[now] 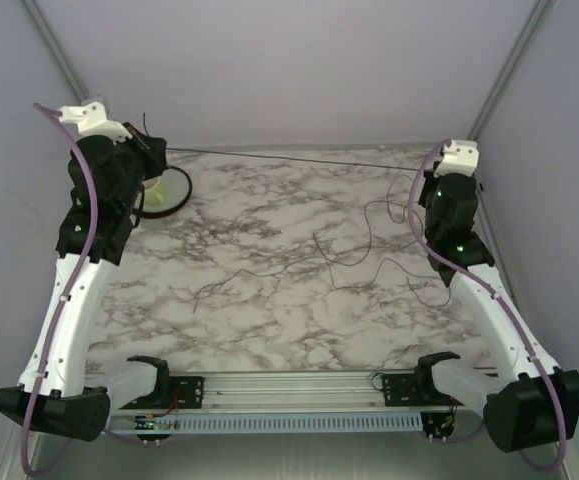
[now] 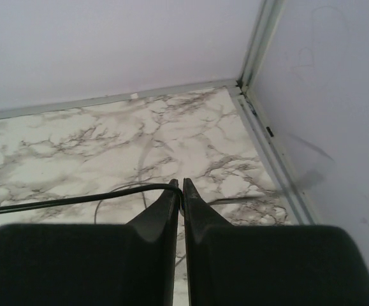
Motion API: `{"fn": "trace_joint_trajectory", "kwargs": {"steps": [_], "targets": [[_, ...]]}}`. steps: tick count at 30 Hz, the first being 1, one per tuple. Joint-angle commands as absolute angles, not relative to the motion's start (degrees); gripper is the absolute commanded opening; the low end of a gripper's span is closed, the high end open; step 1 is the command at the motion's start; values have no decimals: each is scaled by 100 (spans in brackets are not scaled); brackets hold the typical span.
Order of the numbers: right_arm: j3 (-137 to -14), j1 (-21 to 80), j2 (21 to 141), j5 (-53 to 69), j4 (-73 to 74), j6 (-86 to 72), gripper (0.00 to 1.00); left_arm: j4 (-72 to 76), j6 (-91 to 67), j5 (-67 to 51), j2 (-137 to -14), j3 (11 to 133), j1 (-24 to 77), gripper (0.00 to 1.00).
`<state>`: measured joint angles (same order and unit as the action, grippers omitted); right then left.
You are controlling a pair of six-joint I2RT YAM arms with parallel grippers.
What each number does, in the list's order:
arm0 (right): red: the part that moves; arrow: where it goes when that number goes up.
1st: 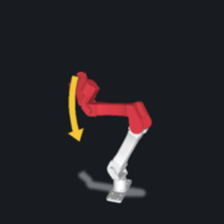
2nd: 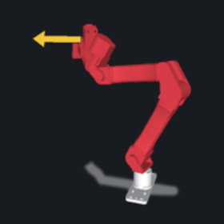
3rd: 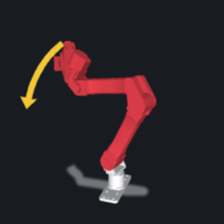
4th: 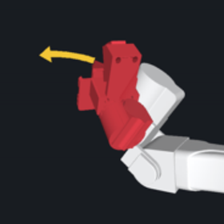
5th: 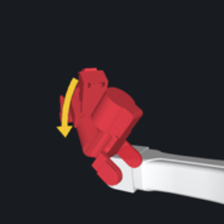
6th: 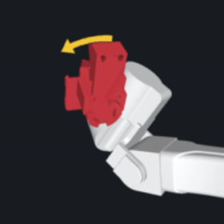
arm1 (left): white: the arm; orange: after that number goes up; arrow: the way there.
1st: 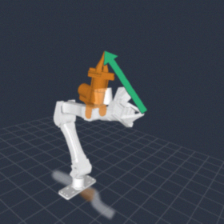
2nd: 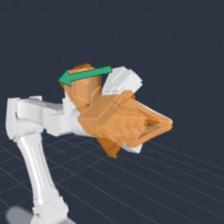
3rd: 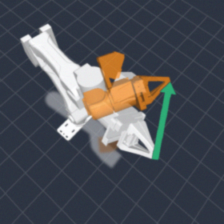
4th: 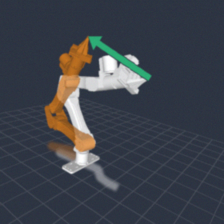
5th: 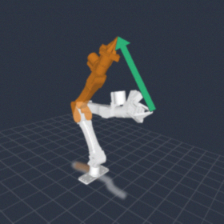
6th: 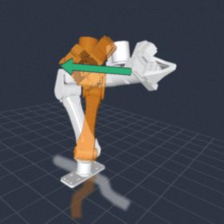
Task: Zip-tie the wires
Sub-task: Pick up the cable at the center of the board, then straighten the cable at the center of the board.
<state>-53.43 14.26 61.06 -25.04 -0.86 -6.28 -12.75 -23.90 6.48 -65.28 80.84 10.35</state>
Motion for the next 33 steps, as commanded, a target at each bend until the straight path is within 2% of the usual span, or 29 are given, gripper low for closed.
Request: {"fn": "trace_joint_trajectory", "kwargs": {"steps": [1,7,14,22,25,29,33], "targets": [[-5377,1018,5861,-3252,187,-422,2,-1595,-2254,1259,-6303,8167,531,0],[-5396,799,5496,-3259,541,-243,2,-1750,-2279,994,-6192,7726,90,0],[-5389,756,5094,-2902,1570,-144,0,-1745,-2220,449,-5963,7022,34,0],[-5589,748,4749,-3541,2492,239,0,-1871,-2369,358,-5703,6327,31,0],[-5887,747,4830,-3367,3088,524,0,-1982,-2578,288,-5531,5873,34,0],[-6121,752,5168,-2482,4139,781,0,-1978,-2892,320,-5211,5101,35,0],[-6027,922,5362,-2080,4506,754,0,-1863,-3353,111,-4975,4433,52,0]]}}
